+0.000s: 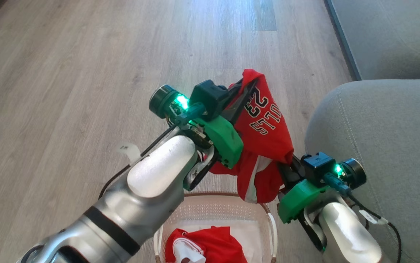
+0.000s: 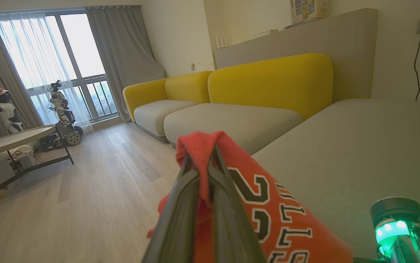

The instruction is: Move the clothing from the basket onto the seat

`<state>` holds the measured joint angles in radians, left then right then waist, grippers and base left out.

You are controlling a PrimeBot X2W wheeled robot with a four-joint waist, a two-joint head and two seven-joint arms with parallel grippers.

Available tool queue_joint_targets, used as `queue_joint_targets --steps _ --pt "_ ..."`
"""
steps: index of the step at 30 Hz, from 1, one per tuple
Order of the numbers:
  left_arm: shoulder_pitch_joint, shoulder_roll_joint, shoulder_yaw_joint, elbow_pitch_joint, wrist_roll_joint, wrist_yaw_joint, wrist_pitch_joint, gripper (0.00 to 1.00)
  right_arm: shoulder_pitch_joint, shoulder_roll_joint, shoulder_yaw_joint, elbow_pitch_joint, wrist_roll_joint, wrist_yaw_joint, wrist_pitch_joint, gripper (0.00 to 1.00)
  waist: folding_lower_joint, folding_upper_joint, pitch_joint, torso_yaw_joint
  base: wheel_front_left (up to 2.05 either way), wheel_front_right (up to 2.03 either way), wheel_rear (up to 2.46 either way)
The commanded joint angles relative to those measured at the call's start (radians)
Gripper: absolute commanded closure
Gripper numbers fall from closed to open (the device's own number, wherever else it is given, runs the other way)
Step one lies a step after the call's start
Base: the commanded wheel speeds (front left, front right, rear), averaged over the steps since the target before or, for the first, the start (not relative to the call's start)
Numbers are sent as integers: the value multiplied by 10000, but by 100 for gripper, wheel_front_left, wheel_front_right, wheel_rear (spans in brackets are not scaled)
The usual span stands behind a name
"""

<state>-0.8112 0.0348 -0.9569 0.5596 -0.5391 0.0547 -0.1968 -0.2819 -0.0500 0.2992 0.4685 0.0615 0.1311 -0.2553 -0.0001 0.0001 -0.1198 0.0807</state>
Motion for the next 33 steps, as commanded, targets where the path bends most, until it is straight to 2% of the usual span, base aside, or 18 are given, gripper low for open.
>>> queue_joint_targets --steps 1,2,14,25,33 --pt "-411 155 440 -175 -61 93 -144 66 -626 -3 134 -346 17 -4 -65 100 1 -1 12 -33 0 0 0" --pt "-292 161 505 -24 -153 101 -223 0 -655 -3 67 -406 -24 -4 -65 100 1 -1 28 -106 0 0 0" --pt "690 182 810 580 -547 -28 -596 0 -653 -372 -624 -833 -253 -4 -65 100 1 -1 192 -908 0 0 0" --pt "1527 160 759 523 -419 -320 -646 0 -116 -1142 -1453 -1532 -505 -4 -65 100 1 -1 595 -2651 0 0 0" --pt "1760 156 598 28 -396 -297 -648 0 -142 -1290 -1605 -1897 -510 -4 -65 100 1 -1 1040 -3869 0 0 0"
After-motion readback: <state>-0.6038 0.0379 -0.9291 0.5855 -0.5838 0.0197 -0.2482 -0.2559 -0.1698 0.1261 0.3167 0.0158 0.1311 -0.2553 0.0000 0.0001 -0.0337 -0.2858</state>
